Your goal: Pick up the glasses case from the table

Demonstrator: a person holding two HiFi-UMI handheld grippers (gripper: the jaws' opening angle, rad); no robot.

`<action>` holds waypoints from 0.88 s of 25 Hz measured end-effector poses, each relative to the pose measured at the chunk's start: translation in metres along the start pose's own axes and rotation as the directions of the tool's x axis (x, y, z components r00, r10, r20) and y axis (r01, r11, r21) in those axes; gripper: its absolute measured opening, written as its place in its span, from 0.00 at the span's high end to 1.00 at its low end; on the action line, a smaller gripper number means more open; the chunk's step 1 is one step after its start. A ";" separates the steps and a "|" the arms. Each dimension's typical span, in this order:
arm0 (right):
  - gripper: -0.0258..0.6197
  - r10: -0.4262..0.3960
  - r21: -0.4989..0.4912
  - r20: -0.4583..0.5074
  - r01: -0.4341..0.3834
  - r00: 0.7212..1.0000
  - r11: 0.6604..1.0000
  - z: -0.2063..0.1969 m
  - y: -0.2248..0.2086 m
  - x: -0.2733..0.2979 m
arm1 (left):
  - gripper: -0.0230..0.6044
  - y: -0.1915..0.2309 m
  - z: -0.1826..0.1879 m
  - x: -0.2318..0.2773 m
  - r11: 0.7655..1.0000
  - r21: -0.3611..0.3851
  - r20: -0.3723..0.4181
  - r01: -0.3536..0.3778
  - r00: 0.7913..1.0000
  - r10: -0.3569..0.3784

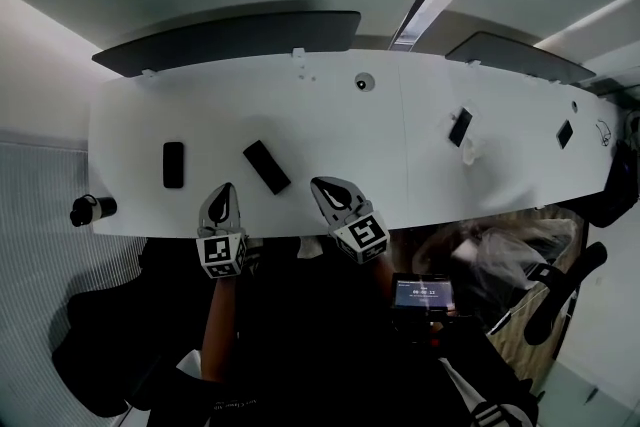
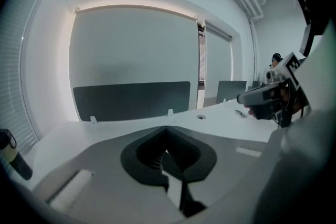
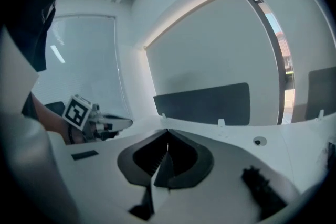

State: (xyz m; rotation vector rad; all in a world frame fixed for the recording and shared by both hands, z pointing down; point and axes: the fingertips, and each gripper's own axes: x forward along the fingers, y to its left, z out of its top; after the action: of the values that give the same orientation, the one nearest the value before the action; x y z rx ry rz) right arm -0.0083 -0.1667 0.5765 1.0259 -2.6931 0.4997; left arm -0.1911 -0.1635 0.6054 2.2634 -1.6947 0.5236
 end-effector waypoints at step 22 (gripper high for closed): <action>0.53 -0.150 -0.167 -0.631 0.055 0.761 0.984 -0.211 0.019 0.173 | 0.87 0.092 -0.057 -0.066 0.988 -0.052 -0.083 -0.143 0.987 0.139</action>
State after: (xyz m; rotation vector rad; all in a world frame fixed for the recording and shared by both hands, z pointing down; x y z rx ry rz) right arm -0.1315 -0.1762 0.8204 0.7702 -2.0118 0.5159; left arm -0.3037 -0.1088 0.6275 2.0655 -1.8151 0.5789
